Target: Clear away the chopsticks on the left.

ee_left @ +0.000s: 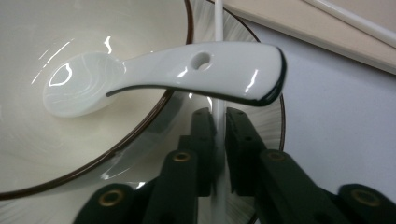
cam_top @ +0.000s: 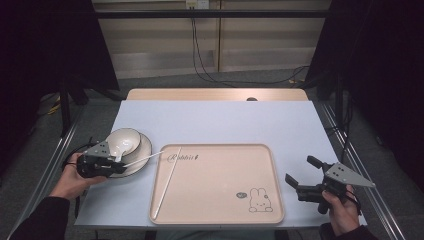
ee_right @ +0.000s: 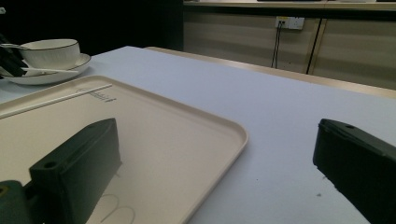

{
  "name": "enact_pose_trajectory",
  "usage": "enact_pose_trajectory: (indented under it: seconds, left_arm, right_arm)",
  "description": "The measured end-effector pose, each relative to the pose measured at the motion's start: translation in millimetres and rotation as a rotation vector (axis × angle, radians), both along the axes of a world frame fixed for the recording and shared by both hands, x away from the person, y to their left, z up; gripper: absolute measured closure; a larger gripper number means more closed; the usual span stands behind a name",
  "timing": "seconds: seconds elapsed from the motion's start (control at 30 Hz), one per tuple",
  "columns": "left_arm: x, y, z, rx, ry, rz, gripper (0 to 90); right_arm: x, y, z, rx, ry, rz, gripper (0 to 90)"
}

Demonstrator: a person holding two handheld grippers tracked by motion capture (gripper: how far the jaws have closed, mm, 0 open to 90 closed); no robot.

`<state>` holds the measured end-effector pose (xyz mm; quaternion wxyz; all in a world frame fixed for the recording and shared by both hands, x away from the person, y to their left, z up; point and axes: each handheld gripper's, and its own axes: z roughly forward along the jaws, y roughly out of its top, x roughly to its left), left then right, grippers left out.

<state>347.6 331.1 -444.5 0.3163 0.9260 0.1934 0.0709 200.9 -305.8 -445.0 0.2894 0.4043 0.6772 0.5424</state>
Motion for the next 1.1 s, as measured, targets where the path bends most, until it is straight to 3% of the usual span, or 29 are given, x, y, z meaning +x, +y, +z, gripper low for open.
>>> enact_pose_trajectory:
  seconds: [0.33, 0.43, 0.53, 0.83, 1.1]
  left_arm:
    - [-1.2, -0.9, 0.4, -0.018, 0.019, 0.017, 84.4]
    - [-2.5, -1.1, 2.1, -0.021, 0.045, 0.021, 84.5]
    - [-2.9, -1.0, 3.4, -0.027, 0.038, 0.027, 84.5]
    - [-8.9, -2.4, 8.7, -0.065, 0.099, 0.073, 84.7]
    - [-15.8, -2.8, 14.9, -0.128, 0.122, 0.129, 84.6]
  right_arm:
    - [-0.1, 0.0, 0.0, 0.0, 0.0, 0.002, 0.5]
    - [0.0, 0.0, 0.0, 0.0, -0.001, -0.001, 0.5]
    - [0.0, 0.0, 0.0, 0.0, -0.001, -0.001, 0.5]
    - [0.1, -0.1, 0.0, 0.001, -0.003, -0.008, 0.4]
    - [0.0, 0.5, 0.1, 0.007, -0.005, -0.013, 0.4]
